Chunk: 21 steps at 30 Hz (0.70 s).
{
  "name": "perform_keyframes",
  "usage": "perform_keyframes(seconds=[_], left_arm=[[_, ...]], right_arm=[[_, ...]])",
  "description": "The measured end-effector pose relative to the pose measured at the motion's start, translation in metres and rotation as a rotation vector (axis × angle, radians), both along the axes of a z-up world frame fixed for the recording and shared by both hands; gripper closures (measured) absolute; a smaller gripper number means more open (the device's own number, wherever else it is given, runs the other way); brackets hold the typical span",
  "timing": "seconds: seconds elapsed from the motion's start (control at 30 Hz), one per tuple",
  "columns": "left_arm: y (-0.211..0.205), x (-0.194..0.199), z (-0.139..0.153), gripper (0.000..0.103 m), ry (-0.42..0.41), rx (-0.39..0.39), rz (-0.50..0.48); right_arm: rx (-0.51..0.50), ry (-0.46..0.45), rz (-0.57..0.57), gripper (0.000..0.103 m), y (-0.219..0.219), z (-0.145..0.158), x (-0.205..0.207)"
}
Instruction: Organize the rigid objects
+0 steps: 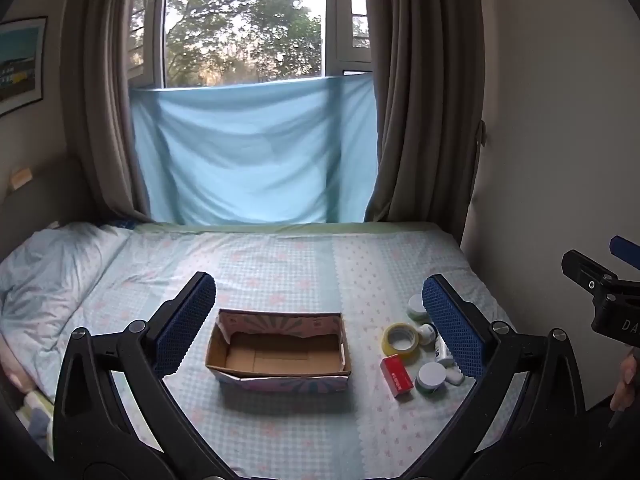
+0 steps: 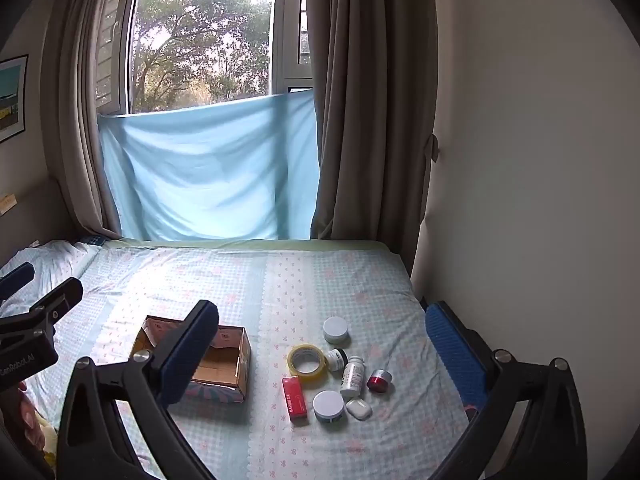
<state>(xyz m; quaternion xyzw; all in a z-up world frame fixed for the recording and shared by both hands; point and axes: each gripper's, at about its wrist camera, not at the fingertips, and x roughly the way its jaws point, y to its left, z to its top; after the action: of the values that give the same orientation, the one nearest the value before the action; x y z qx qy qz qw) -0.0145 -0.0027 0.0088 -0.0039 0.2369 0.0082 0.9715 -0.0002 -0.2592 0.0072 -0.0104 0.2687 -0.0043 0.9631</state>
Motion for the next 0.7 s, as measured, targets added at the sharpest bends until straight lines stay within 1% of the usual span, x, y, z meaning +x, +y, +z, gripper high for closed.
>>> perform_keyframes(seconds=[0.17, 0.4, 0.7], left_arm=[[-0.0014, -0.0002, 0.0034, 0.0, -0.005, -0.006, 0.011], [-0.0048, 0.0012, 0.0013, 0.0, 0.01, 0.021, 0.022], [-0.0025, 0.0002, 0.0018, 0.0, 0.013, 0.006, 0.015]], right_arm=[[0.003, -0.002, 0.001, 0.0, -0.0013, 0.0002, -0.0007], [0.012, -0.006, 0.001, 0.0, -0.0029, -0.0013, -0.0012], [0.014, -0.015, 0.004, 0.0, -0.0022, -0.0039, -0.0029]])
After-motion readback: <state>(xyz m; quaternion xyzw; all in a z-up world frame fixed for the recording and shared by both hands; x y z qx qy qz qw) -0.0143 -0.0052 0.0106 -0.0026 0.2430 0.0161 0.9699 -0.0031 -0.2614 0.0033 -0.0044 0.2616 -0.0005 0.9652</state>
